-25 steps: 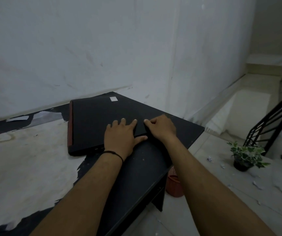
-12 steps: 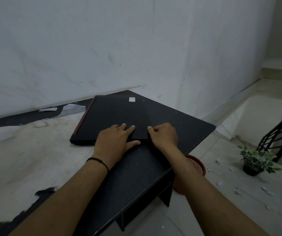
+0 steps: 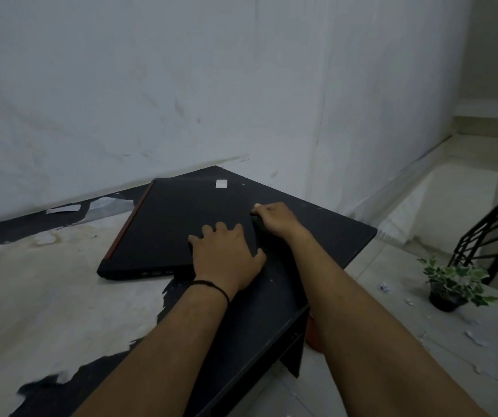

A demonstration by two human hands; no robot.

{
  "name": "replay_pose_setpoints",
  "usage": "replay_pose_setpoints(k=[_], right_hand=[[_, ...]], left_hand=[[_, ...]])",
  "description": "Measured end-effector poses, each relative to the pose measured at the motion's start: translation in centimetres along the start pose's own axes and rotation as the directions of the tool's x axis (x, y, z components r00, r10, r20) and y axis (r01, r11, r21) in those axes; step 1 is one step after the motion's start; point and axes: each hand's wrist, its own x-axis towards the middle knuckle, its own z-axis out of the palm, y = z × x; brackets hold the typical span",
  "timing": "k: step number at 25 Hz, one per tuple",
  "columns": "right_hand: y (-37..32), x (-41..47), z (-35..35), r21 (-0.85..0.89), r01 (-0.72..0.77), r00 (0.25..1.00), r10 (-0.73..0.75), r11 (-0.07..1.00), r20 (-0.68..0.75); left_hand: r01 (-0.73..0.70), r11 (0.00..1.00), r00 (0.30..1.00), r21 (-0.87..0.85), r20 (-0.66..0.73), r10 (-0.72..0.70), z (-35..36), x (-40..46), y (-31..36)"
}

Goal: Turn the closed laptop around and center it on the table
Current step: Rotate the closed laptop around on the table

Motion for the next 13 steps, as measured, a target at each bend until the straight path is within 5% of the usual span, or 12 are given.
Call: replay_pose_setpoints(k=[4, 13], right_hand=[[-0.1, 0.0, 0.7, -0.343, 0.046, 0.999, -0.048, 0.938, 0.001], [-2.4, -5.9, 4.4, -0.265, 0.075, 0.987, -0.109, 0.961, -0.114]], left_hand=[[0.010, 1.000, 1.000, -0.006, -0.006, -0.010, 0.6, -0.6, 0.0], [-0.126, 0.992, 0.992, -0.014, 0.008, 0.126, -1.1, -5.2, -6.0]])
